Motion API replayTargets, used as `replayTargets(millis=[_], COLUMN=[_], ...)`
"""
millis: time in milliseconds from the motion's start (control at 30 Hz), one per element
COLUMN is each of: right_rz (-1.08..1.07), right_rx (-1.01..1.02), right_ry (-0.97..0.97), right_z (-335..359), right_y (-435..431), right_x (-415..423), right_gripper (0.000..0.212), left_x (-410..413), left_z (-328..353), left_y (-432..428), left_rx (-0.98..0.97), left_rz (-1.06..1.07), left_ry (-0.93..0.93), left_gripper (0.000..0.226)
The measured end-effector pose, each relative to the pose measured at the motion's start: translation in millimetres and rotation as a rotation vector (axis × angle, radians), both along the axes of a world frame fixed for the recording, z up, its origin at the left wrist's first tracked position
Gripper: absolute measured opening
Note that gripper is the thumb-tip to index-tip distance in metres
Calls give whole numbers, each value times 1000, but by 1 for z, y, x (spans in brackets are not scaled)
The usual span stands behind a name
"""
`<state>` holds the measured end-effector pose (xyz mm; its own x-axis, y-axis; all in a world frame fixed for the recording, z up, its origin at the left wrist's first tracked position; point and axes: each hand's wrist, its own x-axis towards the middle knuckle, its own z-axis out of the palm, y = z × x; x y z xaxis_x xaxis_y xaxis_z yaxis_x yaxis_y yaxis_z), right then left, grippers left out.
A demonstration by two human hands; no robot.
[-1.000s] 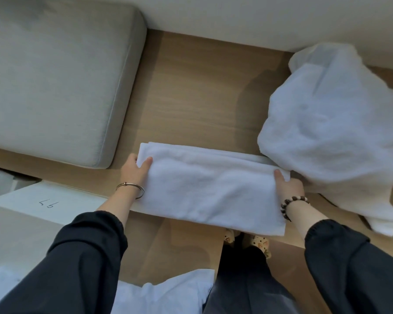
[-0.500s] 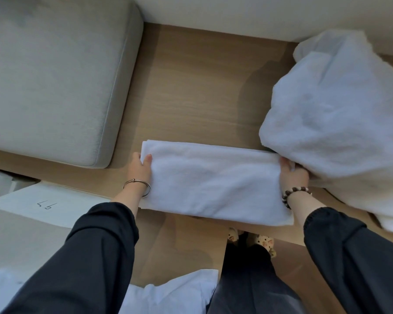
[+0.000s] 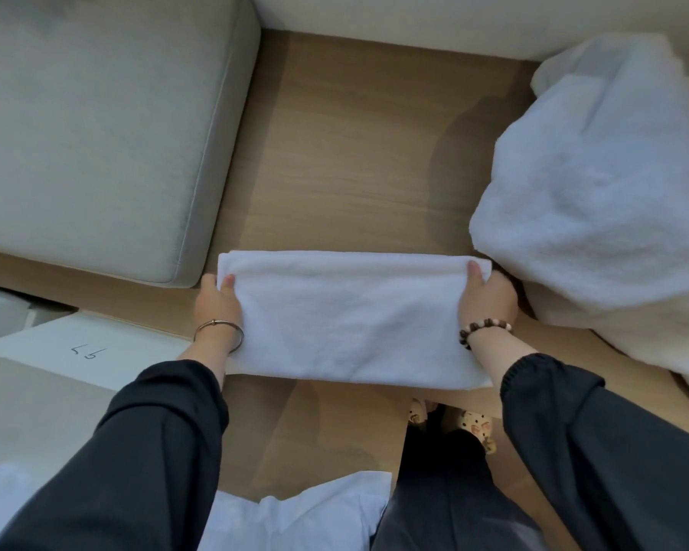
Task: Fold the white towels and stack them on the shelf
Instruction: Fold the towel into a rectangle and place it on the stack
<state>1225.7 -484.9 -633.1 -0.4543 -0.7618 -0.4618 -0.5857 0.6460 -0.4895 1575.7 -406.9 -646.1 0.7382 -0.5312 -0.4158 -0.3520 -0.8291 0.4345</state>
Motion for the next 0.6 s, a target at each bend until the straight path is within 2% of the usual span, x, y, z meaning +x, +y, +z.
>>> replayTargets(millis=[133,233,267,333,367,433,533,600], right_rz=[9,-32,-70,-85,-24,196,555,728], right_rx=[-37,-18,-18,-58,-98,-212,-213,-114], right_ry=[65,44,9,-17,36,205,390,490], right_z=[3,2,1,3,5,9,9,4], right_y=[-6,-8,-8,-4,0,17,40,42], right_x=[3,2,2,4,7,16,36,45], right_gripper=[45,47,45,38,36,45,61,67], left_x=[-2,-6,-10,-24,-35,-66,-111,-124], left_z=[3,9,13,15,18,21,10,-3], left_y=[5,0,-3,-6,-8,-12,-12,-9], left_rx=[-47,-40,-21,55,75,58,90,170], left_rz=[17,20,0,-153,-269,-558,-966,-1080], left_ry=[4,18,-23,-273,-397,-479,-403,-363], left_gripper=[27,22,22,40,52,65,63,61])
